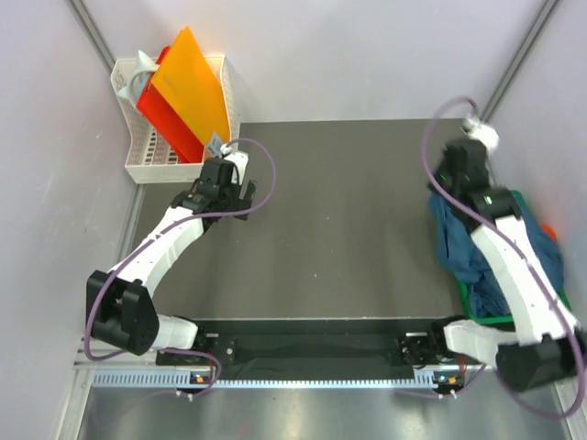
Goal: Fold and stack the t-shirts
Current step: Grab crumpled tshirt from bin with the right arm, then move the tshirt to the center of the board, then flatten out the tshirt
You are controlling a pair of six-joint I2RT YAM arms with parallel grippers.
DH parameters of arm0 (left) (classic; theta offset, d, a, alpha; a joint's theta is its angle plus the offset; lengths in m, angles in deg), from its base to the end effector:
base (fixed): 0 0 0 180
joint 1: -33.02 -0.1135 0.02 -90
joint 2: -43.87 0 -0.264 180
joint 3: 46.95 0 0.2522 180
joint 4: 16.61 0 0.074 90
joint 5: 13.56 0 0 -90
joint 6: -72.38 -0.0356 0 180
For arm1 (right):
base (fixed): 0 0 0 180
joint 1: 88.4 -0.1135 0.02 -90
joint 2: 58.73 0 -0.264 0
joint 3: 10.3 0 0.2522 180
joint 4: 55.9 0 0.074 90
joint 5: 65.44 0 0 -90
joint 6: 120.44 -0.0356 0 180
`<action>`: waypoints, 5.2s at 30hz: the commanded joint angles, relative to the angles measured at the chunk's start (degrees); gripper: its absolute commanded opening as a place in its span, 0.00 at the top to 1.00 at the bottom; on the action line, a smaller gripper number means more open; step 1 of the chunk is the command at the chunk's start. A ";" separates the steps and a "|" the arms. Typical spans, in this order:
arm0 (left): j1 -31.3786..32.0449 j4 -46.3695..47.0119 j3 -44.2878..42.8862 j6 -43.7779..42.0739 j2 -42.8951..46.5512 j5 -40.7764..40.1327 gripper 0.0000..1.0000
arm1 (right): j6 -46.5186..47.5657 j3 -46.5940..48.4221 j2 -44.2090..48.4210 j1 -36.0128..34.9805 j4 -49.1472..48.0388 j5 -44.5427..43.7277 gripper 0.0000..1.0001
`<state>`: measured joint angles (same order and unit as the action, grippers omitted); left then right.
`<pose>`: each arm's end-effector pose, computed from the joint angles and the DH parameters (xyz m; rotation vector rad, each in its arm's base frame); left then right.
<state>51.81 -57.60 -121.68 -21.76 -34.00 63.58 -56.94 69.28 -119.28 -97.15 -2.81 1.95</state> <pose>0.2812 -0.0873 0.2821 0.3524 2.2938 0.1341 0.2167 0.0195 0.3658 0.5450 2.0433 -0.0625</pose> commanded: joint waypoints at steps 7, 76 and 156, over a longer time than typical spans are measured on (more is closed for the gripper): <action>-0.33 -2.04 -5.82 0.36 2.37 0.47 0.05 | 12.77 57.00 -32.49 -28.40 5.65 -8.85 1.00; 3.71 8.77 -34.65 20.75 -39.90 26.66 0.11 | 9.19 26.46 -8.97 -46.97 4.61 -16.41 1.00; -7.36 -15.58 -49.14 0.45 -7.57 9.71 1.00 | 11.82 27.06 -9.23 -36.16 -4.44 -20.63 1.00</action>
<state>44.13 -70.78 -166.25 -14.83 -47.96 81.04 -47.39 90.99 -127.87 -134.73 -3.66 -17.74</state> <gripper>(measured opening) 0.018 0.012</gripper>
